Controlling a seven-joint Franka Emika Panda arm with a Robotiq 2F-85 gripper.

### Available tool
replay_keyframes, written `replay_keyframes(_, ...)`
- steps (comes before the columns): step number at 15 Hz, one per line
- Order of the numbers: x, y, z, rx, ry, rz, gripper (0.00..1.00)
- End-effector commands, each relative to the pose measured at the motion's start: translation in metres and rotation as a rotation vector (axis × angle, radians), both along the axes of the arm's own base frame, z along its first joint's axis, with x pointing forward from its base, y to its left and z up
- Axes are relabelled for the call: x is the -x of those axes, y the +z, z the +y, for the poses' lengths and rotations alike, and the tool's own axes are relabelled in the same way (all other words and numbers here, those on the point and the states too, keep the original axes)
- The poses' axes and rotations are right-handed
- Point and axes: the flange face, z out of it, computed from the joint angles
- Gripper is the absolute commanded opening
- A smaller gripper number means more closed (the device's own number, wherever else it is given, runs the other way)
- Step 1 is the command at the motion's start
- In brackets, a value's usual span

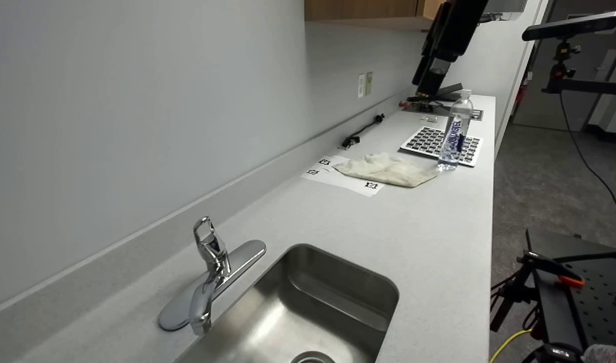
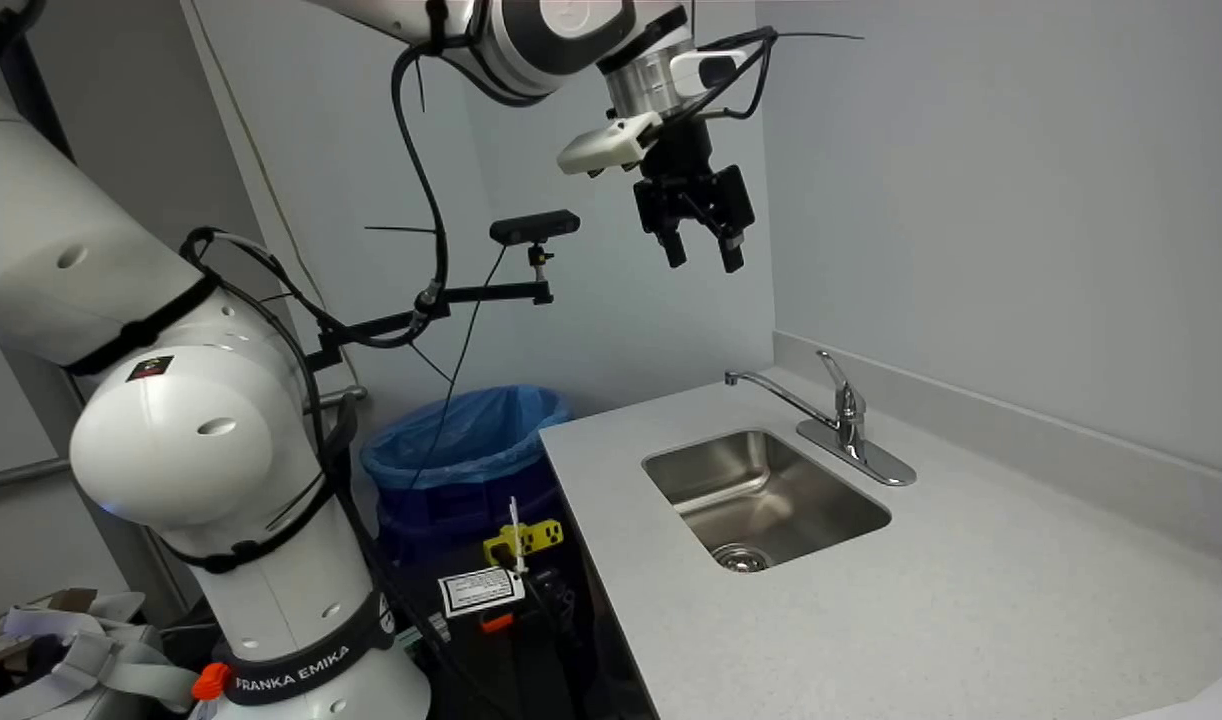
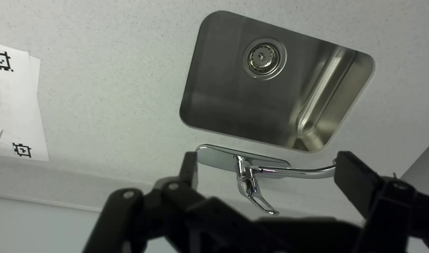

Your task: Move the faucet tap to the right then close it

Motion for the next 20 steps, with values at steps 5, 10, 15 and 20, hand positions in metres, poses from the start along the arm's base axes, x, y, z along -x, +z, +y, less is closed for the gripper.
replay_keyframes(5,0.0,0.001,0.0,0.0,0.0,0.001,1.0)
replay_keyframes(10,-0.002,-0.002,0.001,-0.001,-0.001,0.004,1.0)
replay_keyframes(15,-0.02,-0.024,0.005,-0.005,0.004,0.028,1.0)
replay_keyframes(20,-0.051,-0.054,0.013,-0.013,-0.001,0.04,1.0)
